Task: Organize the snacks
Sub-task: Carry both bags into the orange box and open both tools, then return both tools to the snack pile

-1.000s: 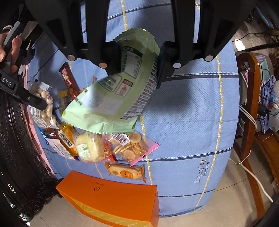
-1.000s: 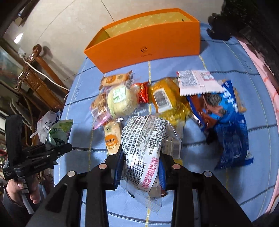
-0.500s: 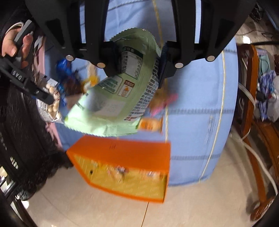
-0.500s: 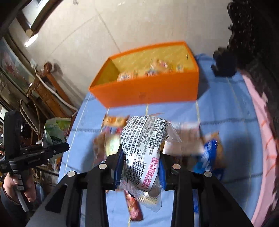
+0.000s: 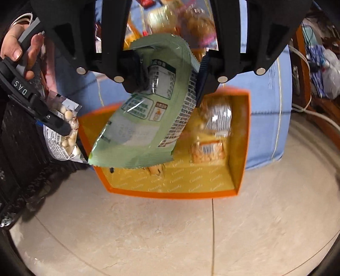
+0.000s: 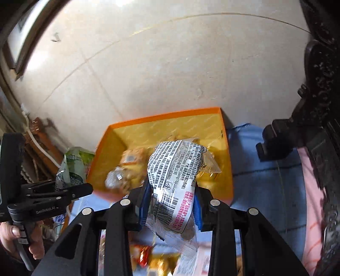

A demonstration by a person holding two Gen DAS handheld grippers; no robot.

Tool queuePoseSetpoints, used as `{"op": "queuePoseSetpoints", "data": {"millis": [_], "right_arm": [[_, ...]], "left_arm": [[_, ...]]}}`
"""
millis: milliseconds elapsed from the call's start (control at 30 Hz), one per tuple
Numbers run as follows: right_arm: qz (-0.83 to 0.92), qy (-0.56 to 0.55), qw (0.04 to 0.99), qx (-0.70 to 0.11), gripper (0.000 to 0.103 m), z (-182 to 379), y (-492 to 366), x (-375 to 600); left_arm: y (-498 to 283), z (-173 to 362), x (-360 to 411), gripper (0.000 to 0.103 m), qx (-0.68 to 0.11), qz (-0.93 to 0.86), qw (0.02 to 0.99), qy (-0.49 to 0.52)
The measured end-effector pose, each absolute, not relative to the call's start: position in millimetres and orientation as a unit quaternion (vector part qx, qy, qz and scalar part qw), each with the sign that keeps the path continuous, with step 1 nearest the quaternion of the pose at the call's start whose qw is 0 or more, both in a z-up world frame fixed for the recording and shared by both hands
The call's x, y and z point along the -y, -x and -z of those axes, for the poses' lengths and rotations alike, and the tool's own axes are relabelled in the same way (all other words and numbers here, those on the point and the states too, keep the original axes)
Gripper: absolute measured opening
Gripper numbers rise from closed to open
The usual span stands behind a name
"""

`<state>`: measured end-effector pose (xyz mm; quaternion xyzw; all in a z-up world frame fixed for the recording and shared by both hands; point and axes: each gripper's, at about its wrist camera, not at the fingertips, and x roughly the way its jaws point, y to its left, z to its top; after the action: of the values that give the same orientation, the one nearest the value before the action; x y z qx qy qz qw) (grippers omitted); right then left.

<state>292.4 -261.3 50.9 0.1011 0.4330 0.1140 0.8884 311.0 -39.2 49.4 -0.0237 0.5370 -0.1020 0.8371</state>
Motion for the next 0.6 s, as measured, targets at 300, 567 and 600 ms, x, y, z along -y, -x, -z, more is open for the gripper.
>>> {"op": "queuePoseSetpoints", "data": {"millis": [300,567,600], "right_arm": [[-0.077,-0.135,0.881,-0.447,0.059,-18,-343,268],[-0.074,-0.163,0.885,-0.429,0.087,-22,-288,273],[-0.075,-0.167,0.882,-0.435,0.087,-17,-274,274]], "left_arm": [[-347,-37,46,0.099,-0.515,0.051,0.856,0.006],[-307,-25,23,0.099,-0.537,0.062,0.839,0.056],[-301,-23,20,0.099,-0.541,0.063,0.837,0.058]]}}
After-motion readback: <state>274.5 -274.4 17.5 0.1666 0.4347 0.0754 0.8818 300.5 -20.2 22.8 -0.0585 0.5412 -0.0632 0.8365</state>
